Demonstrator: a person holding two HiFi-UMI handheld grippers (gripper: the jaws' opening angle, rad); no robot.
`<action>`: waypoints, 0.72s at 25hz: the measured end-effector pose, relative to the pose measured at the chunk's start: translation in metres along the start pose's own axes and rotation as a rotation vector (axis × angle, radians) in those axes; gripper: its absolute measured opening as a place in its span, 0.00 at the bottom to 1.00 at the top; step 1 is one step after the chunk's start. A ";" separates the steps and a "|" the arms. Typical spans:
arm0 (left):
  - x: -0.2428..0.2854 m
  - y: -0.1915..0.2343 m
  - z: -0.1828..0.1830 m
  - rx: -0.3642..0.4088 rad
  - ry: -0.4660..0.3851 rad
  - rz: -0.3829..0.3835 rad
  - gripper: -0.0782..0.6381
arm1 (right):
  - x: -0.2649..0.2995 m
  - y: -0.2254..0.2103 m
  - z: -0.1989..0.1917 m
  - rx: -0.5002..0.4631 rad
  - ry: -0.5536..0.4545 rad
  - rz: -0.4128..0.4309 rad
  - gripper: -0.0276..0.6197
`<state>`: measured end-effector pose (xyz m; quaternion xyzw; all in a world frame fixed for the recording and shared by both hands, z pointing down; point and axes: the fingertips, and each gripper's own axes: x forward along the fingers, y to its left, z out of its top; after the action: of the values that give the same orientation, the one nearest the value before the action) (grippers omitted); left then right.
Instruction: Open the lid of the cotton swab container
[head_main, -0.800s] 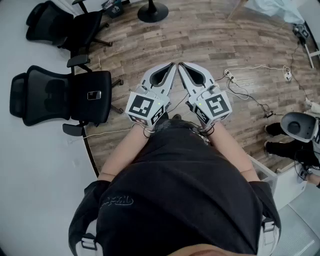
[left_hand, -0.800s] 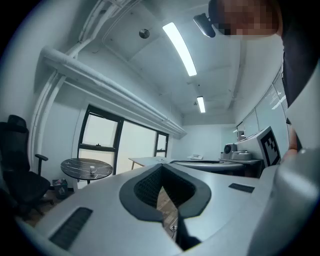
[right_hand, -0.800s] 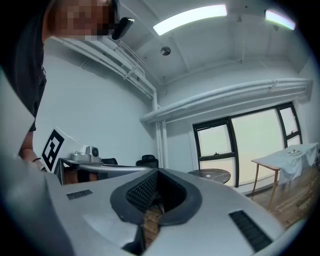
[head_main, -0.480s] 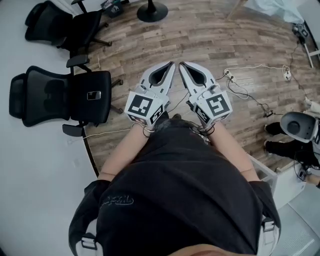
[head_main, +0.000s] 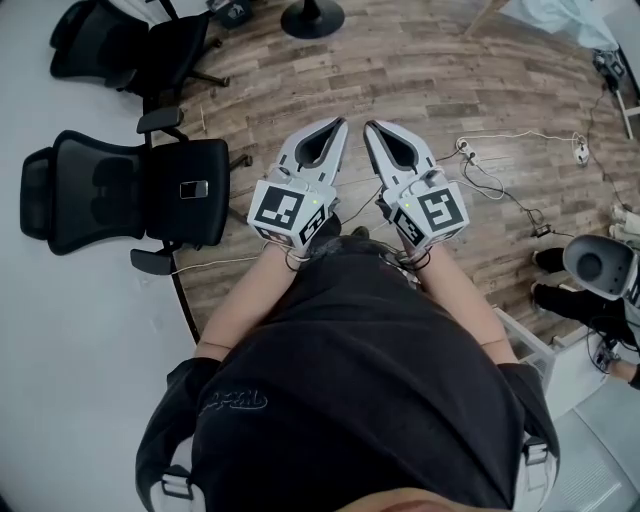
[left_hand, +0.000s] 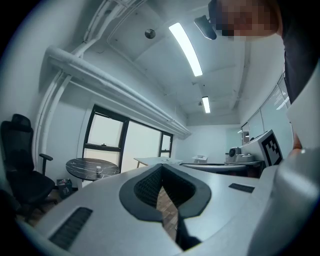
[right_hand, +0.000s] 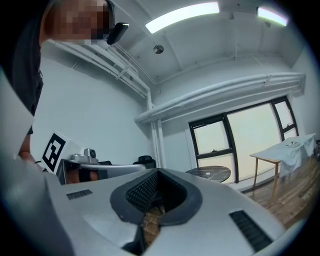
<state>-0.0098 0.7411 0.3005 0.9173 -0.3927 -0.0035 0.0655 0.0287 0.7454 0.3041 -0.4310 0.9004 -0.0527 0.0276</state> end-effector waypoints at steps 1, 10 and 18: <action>0.001 0.006 0.000 -0.010 0.000 -0.003 0.12 | 0.006 0.000 -0.001 -0.001 0.005 0.004 0.07; 0.027 0.088 -0.008 -0.054 0.013 -0.008 0.12 | 0.086 -0.016 -0.019 0.001 0.048 0.003 0.07; 0.051 0.180 0.009 -0.039 0.012 -0.020 0.12 | 0.181 -0.029 -0.014 -0.003 0.046 -0.010 0.07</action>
<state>-0.1046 0.5808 0.3163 0.9198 -0.3828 -0.0062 0.0858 -0.0639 0.5869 0.3202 -0.4345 0.8986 -0.0612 0.0061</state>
